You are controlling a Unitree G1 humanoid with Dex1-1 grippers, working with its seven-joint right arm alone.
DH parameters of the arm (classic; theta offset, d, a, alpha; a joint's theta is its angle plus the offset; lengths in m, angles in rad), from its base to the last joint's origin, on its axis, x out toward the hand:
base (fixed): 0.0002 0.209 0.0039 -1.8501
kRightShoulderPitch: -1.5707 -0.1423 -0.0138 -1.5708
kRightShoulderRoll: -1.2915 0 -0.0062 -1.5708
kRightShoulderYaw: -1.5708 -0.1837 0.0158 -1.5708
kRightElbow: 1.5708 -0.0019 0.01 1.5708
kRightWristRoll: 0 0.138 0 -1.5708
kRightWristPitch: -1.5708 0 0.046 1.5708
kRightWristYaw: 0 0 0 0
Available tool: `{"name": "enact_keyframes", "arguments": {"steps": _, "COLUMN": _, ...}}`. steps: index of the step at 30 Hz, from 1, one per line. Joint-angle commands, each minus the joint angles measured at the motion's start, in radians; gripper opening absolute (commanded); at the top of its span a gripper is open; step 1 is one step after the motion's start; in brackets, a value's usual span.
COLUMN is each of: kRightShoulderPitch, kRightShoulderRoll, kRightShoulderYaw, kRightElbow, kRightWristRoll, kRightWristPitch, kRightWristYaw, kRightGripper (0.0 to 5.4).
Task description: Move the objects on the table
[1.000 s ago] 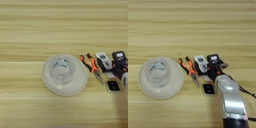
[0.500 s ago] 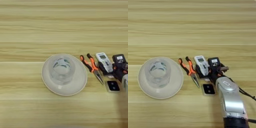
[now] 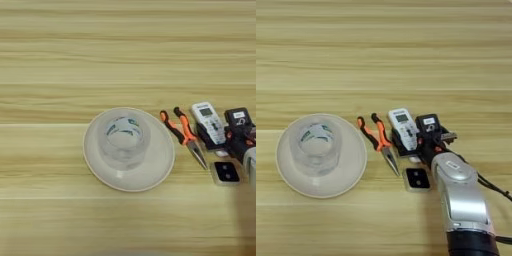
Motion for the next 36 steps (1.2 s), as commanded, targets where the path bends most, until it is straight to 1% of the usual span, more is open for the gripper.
{"name": "enact_keyframes", "arguments": {"steps": 1, "kRightShoulderPitch": -0.04, "kRightShoulderRoll": -0.032, "kRightShoulderYaw": -0.005, "kRightElbow": -0.026, "kRightWristRoll": 0.001, "kRightWristPitch": -0.022, "kRightWristYaw": -0.005, "kRightGripper": 5.37}}
{"name": "enact_keyframes", "arguments": {"steps": 14, "kRightShoulderPitch": -0.036, "kRightShoulderRoll": -0.035, "kRightShoulderYaw": 0.005, "kRightElbow": -0.037, "kRightWristRoll": -0.003, "kRightWristPitch": -0.018, "kRightWristYaw": 0.005, "kRightGripper": 5.37}}
{"name": "enact_keyframes", "arguments": {"steps": 18, "kRightShoulderPitch": -0.03, "kRightShoulderRoll": -0.037, "kRightShoulderYaw": 0.015, "kRightElbow": -0.034, "kRightWristRoll": -0.008, "kRightWristPitch": -0.011, "kRightWristYaw": 0.012, "kRightGripper": 4.95}}
{"name": "enact_keyframes", "arguments": {"steps": 23, "kRightShoulderPitch": -0.03, "kRightShoulderRoll": -0.025, "kRightShoulderYaw": 0.004, "kRightElbow": -0.028, "kRightWristRoll": 0.043, "kRightWristPitch": 0.053, "kRightWristYaw": 0.042, "kRightGripper": 4.37}}
{"name": "enact_keyframes", "arguments": {"steps": 24, "kRightShoulderPitch": -0.032, "kRightShoulderRoll": -0.018, "kRightShoulderYaw": -0.005, "kRightElbow": -0.027, "kRightWristRoll": 0.061, "kRightWristPitch": 0.074, "kRightWristYaw": 0.049, "kRightGripper": 4.3}}
{"name": "enact_keyframes", "arguments": {"steps": 28, "kRightShoulderPitch": -0.046, "kRightShoulderRoll": -0.008, "kRightShoulderYaw": -0.035, "kRightElbow": -0.01, "kRightWristRoll": 0.111, "kRightWristPitch": 0.131, "kRightWristYaw": 0.047, "kRightGripper": 3.82}}
{"name": "enact_keyframes", "arguments": {"steps": 29, "kRightShoulderPitch": -0.048, "kRightShoulderRoll": -0.008, "kRightShoulderYaw": -0.038, "kRightElbow": -0.009, "kRightWristRoll": 0.118, "kRightWristPitch": 0.138, "kRightWristYaw": 0.046, "kRightGripper": 3.77}}
{"name": "enact_keyframes", "arguments": {"steps": 32, "kRightShoulderPitch": -0.053, "kRightShoulderRoll": -0.007, "kRightShoulderYaw": -0.047, "kRightElbow": -0.01, "kRightWristRoll": 0.137, "kRightWristPitch": 0.153, "kRightWristYaw": 0.045, "kRightGripper": 3.4}}
{"name": "enact_keyframes", "arguments": {"steps": 36, "kRightShoulderPitch": -0.054, "kRightShoulderRoll": -0.008, "kRightShoulderYaw": -0.049, "kRightElbow": -0.023, "kRightWristRoll": 0.145, "kRightWristPitch": 0.162, "kRightWristYaw": 0.042, "kRightGripper": 2.94}}
